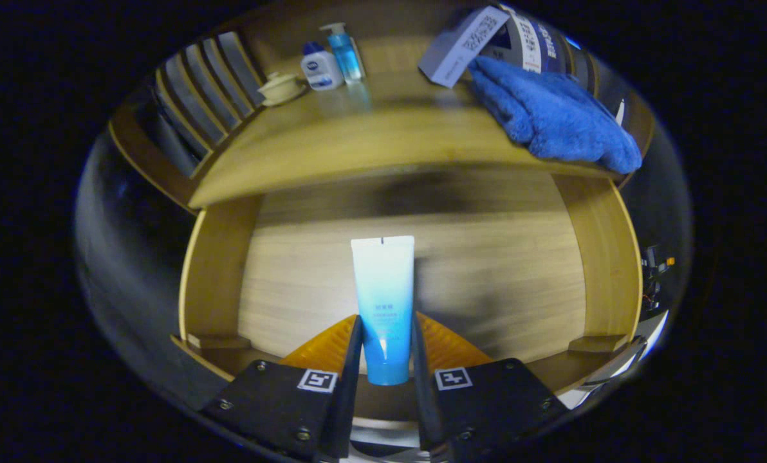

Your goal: Pull open the drawer, take out the items inside it, and place them on the countertop above the cabinet.

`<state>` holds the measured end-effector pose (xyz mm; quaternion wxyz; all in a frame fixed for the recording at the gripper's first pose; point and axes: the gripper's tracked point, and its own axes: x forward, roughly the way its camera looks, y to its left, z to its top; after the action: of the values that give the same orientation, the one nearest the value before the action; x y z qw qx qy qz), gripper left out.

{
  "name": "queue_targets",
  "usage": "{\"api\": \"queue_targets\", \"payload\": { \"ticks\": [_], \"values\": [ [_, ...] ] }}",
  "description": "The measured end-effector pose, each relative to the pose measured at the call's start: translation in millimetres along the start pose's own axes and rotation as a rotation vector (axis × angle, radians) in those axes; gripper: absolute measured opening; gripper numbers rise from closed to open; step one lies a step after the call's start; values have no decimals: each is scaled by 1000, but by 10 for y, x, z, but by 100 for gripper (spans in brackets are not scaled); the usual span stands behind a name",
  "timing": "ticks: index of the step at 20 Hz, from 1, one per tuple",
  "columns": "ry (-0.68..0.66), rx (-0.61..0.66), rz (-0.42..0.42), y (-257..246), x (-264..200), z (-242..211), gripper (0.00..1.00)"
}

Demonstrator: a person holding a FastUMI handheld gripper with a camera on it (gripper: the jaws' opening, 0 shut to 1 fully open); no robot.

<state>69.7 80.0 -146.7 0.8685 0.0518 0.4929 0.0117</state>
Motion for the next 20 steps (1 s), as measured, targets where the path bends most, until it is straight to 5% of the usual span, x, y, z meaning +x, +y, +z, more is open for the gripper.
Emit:
{"api": "queue_targets", "payload": {
  "ticks": [7,12,16,20],
  "values": [
    [-307,-2,99,372,-873,484,40],
    [-564,-72,18,342,-1398,1224,40],
    [-569,-86,-41,292,-1288,1704,40],
    [-485,-59,-76,126,-710,2036,40]
  ]
}}
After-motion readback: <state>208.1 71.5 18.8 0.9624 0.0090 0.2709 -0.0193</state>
